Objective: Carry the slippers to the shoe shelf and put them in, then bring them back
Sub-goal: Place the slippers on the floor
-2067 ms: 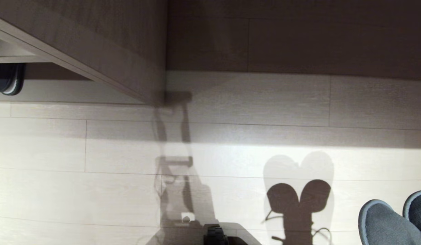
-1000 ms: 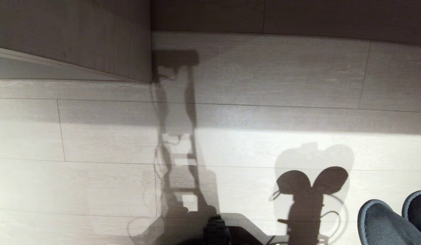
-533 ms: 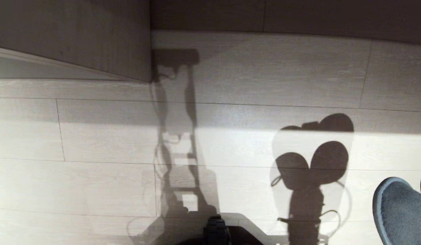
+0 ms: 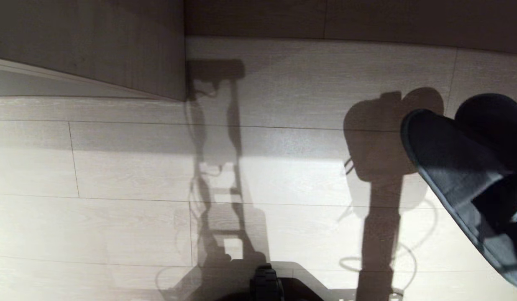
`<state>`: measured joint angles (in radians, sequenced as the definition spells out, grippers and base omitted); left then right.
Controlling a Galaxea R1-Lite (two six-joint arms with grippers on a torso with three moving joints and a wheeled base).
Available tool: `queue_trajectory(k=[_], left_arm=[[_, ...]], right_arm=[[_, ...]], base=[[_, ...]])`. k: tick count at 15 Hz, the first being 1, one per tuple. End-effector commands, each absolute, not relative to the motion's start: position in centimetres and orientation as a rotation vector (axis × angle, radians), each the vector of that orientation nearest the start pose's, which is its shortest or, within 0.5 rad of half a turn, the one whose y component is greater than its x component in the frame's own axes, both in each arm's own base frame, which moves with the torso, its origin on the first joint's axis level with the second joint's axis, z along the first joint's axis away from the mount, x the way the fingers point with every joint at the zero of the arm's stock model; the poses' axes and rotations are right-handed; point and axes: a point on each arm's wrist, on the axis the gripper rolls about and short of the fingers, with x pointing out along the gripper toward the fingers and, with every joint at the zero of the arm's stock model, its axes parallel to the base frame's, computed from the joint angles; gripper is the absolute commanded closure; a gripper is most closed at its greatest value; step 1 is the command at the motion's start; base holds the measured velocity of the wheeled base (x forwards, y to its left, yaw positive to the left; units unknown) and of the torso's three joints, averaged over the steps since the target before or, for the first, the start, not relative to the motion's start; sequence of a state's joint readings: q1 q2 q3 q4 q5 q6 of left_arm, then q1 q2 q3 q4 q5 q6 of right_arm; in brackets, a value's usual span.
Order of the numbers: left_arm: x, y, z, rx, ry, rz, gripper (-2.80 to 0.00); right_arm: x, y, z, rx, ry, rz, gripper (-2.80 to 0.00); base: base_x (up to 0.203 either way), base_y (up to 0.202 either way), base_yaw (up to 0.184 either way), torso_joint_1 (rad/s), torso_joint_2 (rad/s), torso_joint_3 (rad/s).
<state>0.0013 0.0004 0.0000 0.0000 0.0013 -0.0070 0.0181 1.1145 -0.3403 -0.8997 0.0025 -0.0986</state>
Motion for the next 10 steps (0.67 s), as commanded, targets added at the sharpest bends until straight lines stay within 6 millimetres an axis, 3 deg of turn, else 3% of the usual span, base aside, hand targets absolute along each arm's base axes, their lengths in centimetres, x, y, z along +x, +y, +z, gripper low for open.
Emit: queue_trajectory(k=[1,3,5,10], left_arm=[[-2.3,0.0,7.5,-0.006,0.0,0.003,0.0],[-2.3,0.0,7.5,-0.006,0.0,0.002,0.0],[-2.3,0.0,7.5,-0.006,0.002,0.003,0.0],[-2.3,0.0,7.5,-0.006,0.0,0.002,0.0]], right_arm=[[21.6,0.4,20.2,-0.092,-0.168,0.003,0.0],[26.1,0.4,22.1,-0.037,-0.344,-0.043,0.0],[29.3,0.4,23.3,0.043,-0.461,-0.061,0.0],[34.2,0.7,22.5,0.113,-0.504,-0.025,0.0]], base=[[0.0,0.0,0.0,0.0,0.0,0.0],[0.0,0.0,0.0,0.0,0.0,0.0],[0.0,0.0,0.0,0.0,0.0,0.0],[0.0,0.0,0.0,0.0,0.0,0.0]])
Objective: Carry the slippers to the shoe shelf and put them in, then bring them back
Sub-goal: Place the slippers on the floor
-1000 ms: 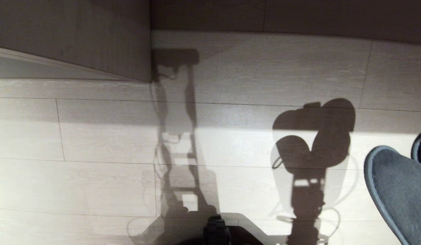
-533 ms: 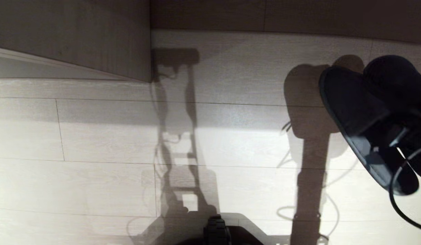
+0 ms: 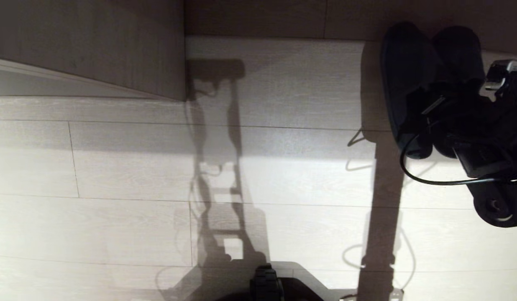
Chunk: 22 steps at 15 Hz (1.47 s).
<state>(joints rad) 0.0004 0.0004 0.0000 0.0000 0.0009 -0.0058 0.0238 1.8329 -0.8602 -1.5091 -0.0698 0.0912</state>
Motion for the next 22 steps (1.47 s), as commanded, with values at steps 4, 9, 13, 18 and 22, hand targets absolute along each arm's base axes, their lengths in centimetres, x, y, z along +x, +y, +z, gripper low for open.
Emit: queue_trajectory(k=[4,9,13,18,22], left_arm=[[-2.3,0.0,7.5,-0.006,0.0,0.002,0.0],[-2.3,0.0,7.5,-0.006,0.001,0.002,0.0],[-2.3,0.0,7.5,-0.006,0.001,0.0,0.0],[-2.3,0.0,7.5,-0.006,0.0,0.002,0.0],[-2.3,0.0,7.5,-0.006,0.001,0.003,0.0]], right_arm=[[35.7,0.9,21.5,0.099,-0.489,0.037,-2.8],[35.9,0.8,20.3,0.085,-0.443,0.035,-2.8],[35.3,0.9,19.8,0.084,-0.419,0.035,-2.8],[32.3,0.9,21.5,0.029,-0.445,0.03,-2.8],[29.2,1.3,22.2,-0.001,-0.44,0.04,-2.8]], base=[[0.0,0.0,0.0,0.0,0.0,0.0],[0.0,0.0,0.0,0.0,0.0,0.0],[0.0,0.0,0.0,0.0,0.0,0.0],[0.0,0.0,0.0,0.0,0.0,0.0],[0.0,0.0,0.0,0.0,0.0,0.0]])
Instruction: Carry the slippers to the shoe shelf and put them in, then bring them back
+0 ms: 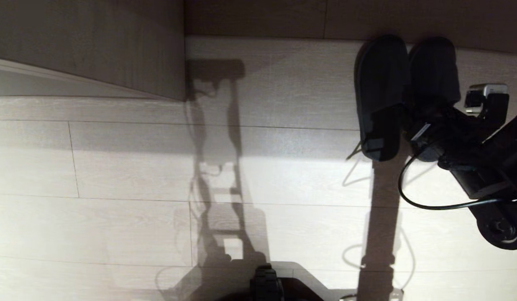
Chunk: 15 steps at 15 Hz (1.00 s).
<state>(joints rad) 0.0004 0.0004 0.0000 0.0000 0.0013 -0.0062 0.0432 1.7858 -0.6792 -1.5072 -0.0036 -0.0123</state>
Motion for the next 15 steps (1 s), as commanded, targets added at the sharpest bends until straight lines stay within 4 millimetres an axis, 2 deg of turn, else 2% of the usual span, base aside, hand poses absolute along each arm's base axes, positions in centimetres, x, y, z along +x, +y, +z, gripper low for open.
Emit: queue_trajectory(k=[1,3,4,5,6,11,15], left_arm=[[-2.3,0.0,7.5,-0.006,0.0,0.003,0.0],[-2.3,0.0,7.5,-0.006,-0.002,0.003,0.0],[-2.3,0.0,7.5,-0.006,0.0,0.002,0.0],[-2.3,0.0,7.5,-0.006,0.0,0.001,0.0],[-2.3,0.0,7.5,-0.006,0.0,0.003,0.0],[-2.3,0.0,7.5,-0.006,0.001,0.003,0.0],[-2.3,0.0,7.5,-0.007,0.0,0.003,0.0]], right_arm=[[28.1,1.3,22.1,-0.011,-0.43,0.039,-2.8],[25.7,1.2,21.7,-0.035,-0.404,0.033,-2.8],[23.9,1.2,22.0,-0.042,-0.411,0.035,-2.8],[22.2,1.2,22.2,-0.049,-0.417,0.05,-2.03],[20.6,1.2,22.5,-0.055,-0.434,0.069,0.0],[12.3,1.0,24.7,-0.097,-0.496,0.1,0.0],[5.2,0.5,24.2,-0.114,-0.492,0.107,0.0]], base=[[0.0,0.0,0.0,0.0,0.0,0.0],[0.0,0.0,0.0,0.0,0.0,0.0],[0.0,0.0,0.0,0.0,0.0,0.0],[0.0,0.0,0.0,0.0,0.0,0.0],[0.0,0.0,0.0,0.0,0.0,0.0],[0.0,0.0,0.0,0.0,0.0,0.0],[0.0,0.0,0.0,0.0,0.0,0.0]])
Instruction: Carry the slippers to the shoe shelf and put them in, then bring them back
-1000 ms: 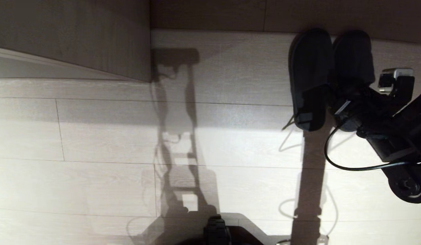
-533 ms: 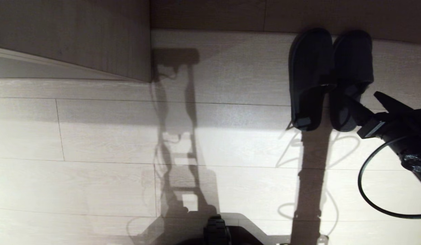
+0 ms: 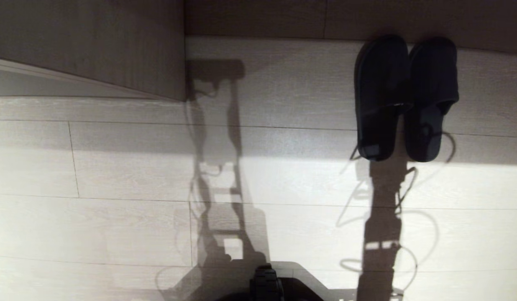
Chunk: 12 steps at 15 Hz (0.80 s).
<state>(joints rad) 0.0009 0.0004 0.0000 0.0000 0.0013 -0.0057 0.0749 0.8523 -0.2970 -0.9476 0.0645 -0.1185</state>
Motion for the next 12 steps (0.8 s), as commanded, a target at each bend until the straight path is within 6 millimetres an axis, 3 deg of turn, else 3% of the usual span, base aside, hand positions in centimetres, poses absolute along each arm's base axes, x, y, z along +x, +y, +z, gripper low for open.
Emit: queue_trajectory(k=[1,3,7,12], left_arm=[[-2.3,0.0,7.5,-0.006,0.001,0.002,0.0],[-2.3,0.0,7.5,-0.007,0.001,0.003,0.0],[-2.3,0.0,7.5,-0.006,0.001,0.002,0.0],[-2.3,0.0,7.5,-0.006,0.001,0.003,0.0]], right_arm=[[3.4,0.4,23.6,-0.117,-0.489,0.107,0.0],[0.3,0.2,22.4,-0.13,-0.49,0.099,0.0],[-3.1,0.4,19.6,-0.147,-0.445,0.122,0.0],[-3.1,0.4,14.3,-0.141,-0.34,0.131,0.0]], base=[[0.0,0.0,0.0,0.0,0.0,0.0],[0.0,0.0,0.0,0.0,0.0,0.0],[0.0,0.0,0.0,0.0,0.0,0.0],[0.0,0.0,0.0,0.0,0.0,0.0]])
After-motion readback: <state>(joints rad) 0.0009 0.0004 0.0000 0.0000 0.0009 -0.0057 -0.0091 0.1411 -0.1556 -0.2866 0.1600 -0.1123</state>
